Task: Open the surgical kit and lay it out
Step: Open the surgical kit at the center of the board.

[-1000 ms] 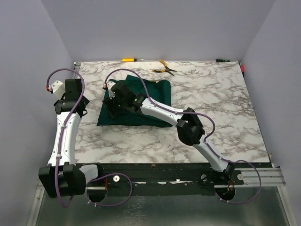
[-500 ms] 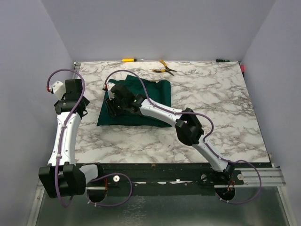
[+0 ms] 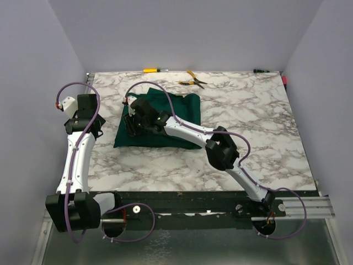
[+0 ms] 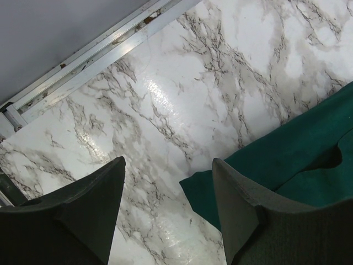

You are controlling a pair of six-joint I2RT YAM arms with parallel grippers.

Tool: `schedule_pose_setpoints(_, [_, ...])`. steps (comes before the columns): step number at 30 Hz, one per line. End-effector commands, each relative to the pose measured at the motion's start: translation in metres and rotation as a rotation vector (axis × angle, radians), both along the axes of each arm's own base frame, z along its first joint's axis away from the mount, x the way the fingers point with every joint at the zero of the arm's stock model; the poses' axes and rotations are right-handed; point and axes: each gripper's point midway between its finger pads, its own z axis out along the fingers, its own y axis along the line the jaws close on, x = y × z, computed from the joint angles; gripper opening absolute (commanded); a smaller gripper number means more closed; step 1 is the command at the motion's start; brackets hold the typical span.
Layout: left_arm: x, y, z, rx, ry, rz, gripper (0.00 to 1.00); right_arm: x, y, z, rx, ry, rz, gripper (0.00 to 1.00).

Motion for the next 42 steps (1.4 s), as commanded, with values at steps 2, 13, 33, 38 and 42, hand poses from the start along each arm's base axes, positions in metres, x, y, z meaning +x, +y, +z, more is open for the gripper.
schedule_pose_setpoints(2, [-0.003,0.003,-0.001,0.008,0.000,0.009,0.66,0.008,-0.002,0.032,0.065,-0.011,-0.049,0.41])
schedule_pose_setpoints(13, [0.000,0.000,-0.003,-0.009,-0.011,0.002,0.66,0.006,-0.008,0.050,0.106,-0.018,-0.052,0.47])
schedule_pose_setpoints(33, [-0.004,-0.007,-0.010,-0.035,-0.001,-0.028,0.66,0.007,-0.007,-0.014,-0.008,0.036,-0.041,0.45])
schedule_pose_setpoints(38, [-0.004,-0.008,-0.012,-0.045,0.001,-0.035,0.66,0.016,-0.014,-0.011,-0.028,0.014,-0.107,0.28])
schedule_pose_setpoints(42, [-0.003,-0.011,-0.013,-0.053,0.000,-0.043,0.66,0.020,-0.016,0.023,0.025,-0.026,-0.132,0.14])
